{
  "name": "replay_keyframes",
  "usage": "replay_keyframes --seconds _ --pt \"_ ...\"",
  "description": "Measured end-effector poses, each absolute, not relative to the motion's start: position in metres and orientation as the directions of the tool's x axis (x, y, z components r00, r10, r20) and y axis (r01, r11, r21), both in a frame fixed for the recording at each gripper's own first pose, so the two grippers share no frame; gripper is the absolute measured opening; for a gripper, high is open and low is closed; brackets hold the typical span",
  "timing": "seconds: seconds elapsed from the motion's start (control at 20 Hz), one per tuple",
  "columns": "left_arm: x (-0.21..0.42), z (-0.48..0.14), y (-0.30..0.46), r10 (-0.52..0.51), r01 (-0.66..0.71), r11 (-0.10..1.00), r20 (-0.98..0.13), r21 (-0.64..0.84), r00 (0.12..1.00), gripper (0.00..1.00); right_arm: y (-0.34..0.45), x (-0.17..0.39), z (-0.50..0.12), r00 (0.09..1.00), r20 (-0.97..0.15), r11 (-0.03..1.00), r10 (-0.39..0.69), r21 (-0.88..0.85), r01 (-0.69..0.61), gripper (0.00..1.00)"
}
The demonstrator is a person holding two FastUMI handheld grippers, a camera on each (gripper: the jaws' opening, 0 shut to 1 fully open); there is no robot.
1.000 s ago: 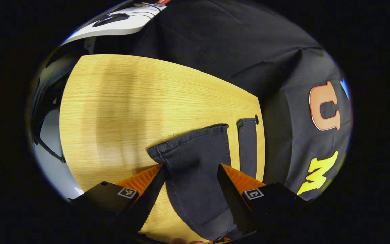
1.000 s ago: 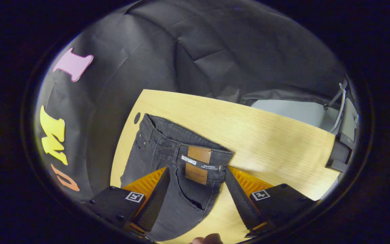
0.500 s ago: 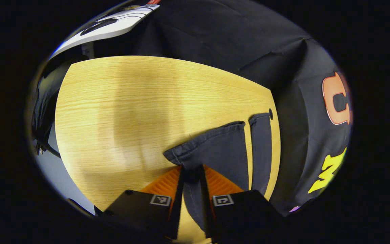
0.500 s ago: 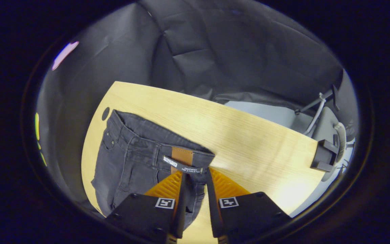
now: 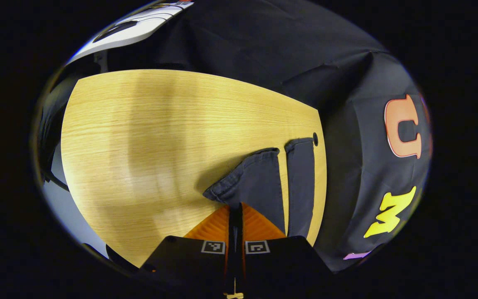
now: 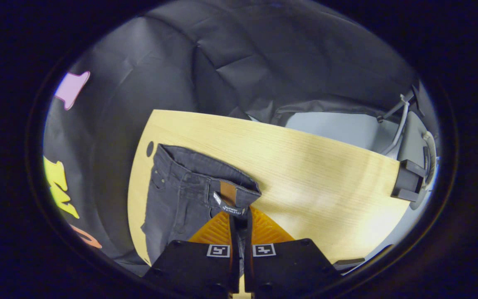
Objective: Grasp the waist and the cuffs of the jeans and fold them to make the two legs overlap; first hold the waist and fold one-third of the jeans toward the cuffs, then hold the cuffs and fold the remaining one-third in the same direction to finish folding.
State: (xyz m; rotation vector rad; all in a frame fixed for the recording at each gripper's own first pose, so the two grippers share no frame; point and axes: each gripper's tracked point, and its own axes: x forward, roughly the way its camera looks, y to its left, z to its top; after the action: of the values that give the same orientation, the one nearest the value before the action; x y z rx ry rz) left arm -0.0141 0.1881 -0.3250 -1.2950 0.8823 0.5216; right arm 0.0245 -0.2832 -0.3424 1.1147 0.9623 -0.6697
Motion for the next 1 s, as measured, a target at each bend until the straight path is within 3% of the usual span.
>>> replay_keyframes --seconds 0.3,0.35,0.4,1.0 --pt "0.003 -0.275 0.184 -0.190 -0.727 0.254 -0.770 -0.638 0.609 0.04 -0.275 0.035 -0.278 0.550 -0.833 0.356 0.060 0.533 0.768 0.05" --pt "0.007 -0.269 0.185 -0.197 -0.720 0.270 -0.769 -0.639 0.608 0.04 -0.274 0.041 -0.268 0.563 -0.824 0.360 0.066 0.546 0.756 0.01" --pt "0.012 -0.264 0.186 -0.206 -0.713 0.284 -0.767 -0.641 0.608 0.04 -0.271 0.047 -0.261 0.574 -0.816 0.368 0.072 0.556 0.745 0.05" --pt "0.120 -0.250 0.196 -0.287 -0.702 0.361 -0.790 -0.613 0.542 0.04 -0.274 0.142 -0.234 0.610 -0.784 0.419 0.117 0.596 0.685 0.05"
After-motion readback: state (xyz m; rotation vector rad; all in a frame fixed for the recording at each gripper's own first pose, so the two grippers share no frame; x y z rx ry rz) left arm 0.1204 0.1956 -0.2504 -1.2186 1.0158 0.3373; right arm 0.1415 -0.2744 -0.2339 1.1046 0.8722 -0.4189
